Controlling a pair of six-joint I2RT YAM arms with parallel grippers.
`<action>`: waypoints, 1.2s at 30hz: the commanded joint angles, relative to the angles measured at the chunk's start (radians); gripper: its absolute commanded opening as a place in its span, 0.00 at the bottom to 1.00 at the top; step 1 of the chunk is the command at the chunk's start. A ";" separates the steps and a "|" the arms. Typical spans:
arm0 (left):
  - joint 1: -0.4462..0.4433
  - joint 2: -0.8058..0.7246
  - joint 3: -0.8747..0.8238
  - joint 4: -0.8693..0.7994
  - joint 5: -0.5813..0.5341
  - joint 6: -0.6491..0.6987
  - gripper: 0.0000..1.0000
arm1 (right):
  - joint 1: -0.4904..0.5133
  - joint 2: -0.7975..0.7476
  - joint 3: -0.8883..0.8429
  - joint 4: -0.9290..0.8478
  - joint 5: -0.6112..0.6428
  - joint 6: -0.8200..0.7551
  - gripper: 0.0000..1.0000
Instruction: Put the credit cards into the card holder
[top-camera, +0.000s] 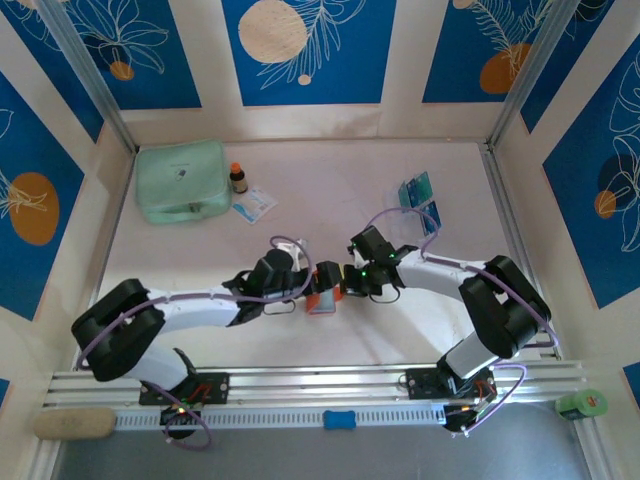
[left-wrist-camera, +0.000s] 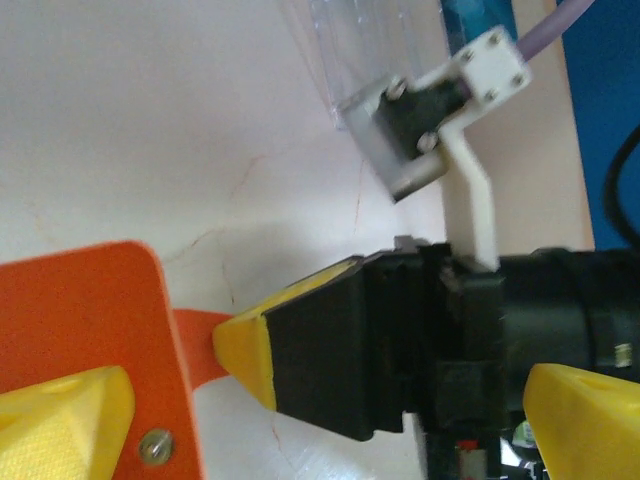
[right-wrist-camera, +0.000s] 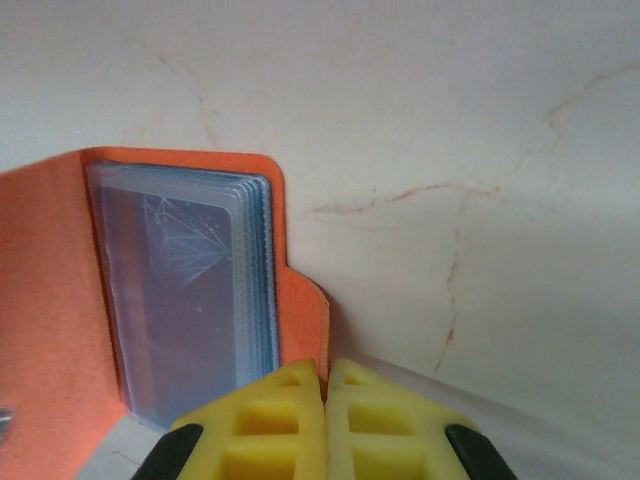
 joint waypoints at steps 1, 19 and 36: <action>-0.037 0.064 -0.001 0.093 -0.031 -0.027 1.00 | -0.026 0.001 0.022 0.011 -0.046 -0.030 0.16; -0.040 0.043 0.102 0.065 -0.064 0.038 1.00 | -0.175 -0.221 -0.039 -0.107 -0.084 -0.032 0.31; 0.244 -0.216 0.264 -0.654 -0.108 0.331 1.00 | 0.206 -0.148 0.175 -0.119 0.021 0.062 0.22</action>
